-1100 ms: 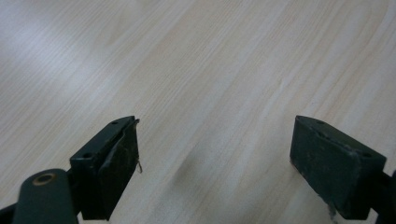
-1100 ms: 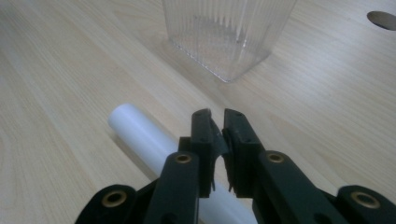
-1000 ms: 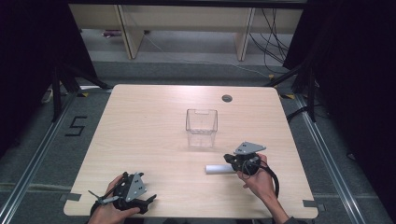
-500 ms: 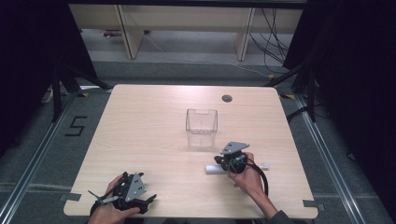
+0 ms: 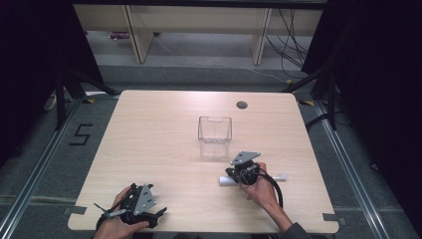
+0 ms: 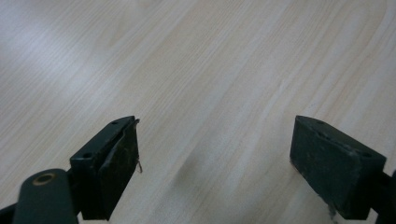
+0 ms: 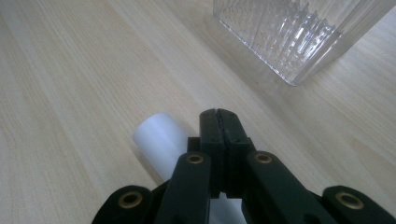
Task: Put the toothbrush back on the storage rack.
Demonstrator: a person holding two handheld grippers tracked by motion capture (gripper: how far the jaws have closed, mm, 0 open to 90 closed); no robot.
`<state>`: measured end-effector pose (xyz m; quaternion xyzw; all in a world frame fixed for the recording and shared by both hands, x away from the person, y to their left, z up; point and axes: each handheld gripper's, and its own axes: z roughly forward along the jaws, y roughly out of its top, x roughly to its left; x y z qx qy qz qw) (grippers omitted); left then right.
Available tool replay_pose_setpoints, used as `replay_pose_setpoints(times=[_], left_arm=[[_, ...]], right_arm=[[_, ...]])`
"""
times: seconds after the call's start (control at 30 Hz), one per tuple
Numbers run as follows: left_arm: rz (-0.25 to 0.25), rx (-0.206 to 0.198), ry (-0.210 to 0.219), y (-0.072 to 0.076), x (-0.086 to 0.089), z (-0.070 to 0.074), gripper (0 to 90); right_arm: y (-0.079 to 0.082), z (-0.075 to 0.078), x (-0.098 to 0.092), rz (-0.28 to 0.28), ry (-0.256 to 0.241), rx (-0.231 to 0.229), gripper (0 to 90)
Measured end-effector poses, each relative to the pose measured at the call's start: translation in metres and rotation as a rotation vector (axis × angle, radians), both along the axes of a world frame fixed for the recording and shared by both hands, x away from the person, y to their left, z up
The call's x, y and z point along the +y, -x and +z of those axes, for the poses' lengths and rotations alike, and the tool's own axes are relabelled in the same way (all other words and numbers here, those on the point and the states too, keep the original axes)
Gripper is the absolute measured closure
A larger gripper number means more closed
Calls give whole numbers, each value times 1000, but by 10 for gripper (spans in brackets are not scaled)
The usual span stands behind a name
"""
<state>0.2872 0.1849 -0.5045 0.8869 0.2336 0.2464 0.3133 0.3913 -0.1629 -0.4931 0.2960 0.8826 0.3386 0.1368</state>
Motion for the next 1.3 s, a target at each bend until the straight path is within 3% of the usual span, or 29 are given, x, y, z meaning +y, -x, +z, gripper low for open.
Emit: replay_pose_setpoints(times=[0.43,0.7,0.93,1.17,1.2,1.27,1.3], left_arm=[[1,2,0,0,1,1,150],[5,0,-2,0,1,1,150],[2,1,-9,0,2,1,150],[6,-5,0,0,3,1,150],[9,-5,5,0,3,1,151],[13,-5,8,0,3,1,150],[13,-5,5,0,3,1,151]], right_arm=[[5,-2,4,22,17,23,900],[10,-3,3,47,57,47,900],[24,-1,1,77,80,78,900],[30,-3,-2,64,102,78,899],[31,-2,-3,73,101,99,898],[33,-3,-4,69,116,90,896],[36,-3,-3,46,109,118,896]])
